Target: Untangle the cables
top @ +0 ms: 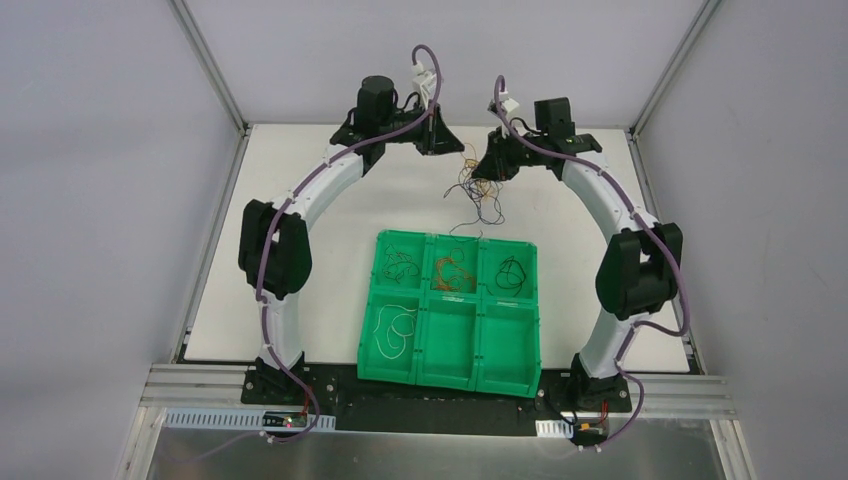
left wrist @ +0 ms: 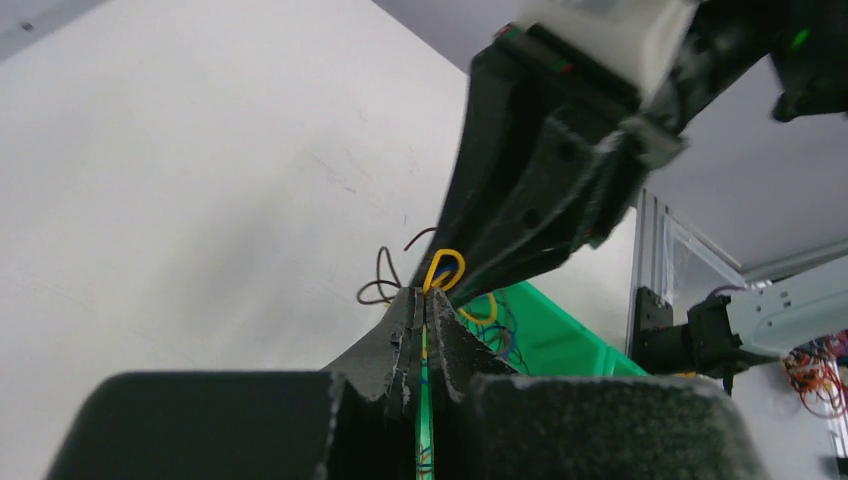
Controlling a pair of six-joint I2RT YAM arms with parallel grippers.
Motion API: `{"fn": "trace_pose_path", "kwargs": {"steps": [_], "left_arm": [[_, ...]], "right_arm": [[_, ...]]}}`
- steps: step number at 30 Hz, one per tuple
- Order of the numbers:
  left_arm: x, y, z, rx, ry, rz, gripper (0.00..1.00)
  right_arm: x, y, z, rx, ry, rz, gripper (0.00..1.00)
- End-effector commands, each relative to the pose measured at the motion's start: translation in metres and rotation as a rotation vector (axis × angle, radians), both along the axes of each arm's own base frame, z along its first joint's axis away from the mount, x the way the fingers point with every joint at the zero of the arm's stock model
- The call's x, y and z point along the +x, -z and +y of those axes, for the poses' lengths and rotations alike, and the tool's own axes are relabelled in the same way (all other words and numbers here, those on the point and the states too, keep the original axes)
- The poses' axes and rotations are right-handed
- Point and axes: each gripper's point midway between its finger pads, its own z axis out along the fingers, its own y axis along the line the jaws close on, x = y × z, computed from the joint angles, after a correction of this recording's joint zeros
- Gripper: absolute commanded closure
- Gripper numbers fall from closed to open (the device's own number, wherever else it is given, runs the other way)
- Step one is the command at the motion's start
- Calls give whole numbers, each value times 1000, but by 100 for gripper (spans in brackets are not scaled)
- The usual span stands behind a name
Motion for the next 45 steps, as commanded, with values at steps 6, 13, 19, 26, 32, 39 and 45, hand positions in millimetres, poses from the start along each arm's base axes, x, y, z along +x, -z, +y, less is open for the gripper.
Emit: {"fn": "trace_pose_path", "kwargs": {"steps": [6,13,19,26,32,39,45], "left_arm": [[22,-132,18,-197,-105,-207,100],[26,-138,34,-155,-134,-206,100],[44,-155,65,-201,-225,-225,100],[40,-245,104,-275,-300,-387,100],[18,-303,126,-325,-328,-511,100],[13,-344,164,-332,-473,-659,100],[11,-366,197,-324,-600,-734,100]], "right_arm": [[86,52,-68,-174,215,-36,81],[97,53,-82,-98,263,15,100],[93,48,-80,-131,242,-37,97],[91,119,-135,-390,260,27,78],[86,153,-166,-514,251,52,83],[82,185,-205,-666,256,90,100],[80,200,-232,-785,270,109,100]]}}
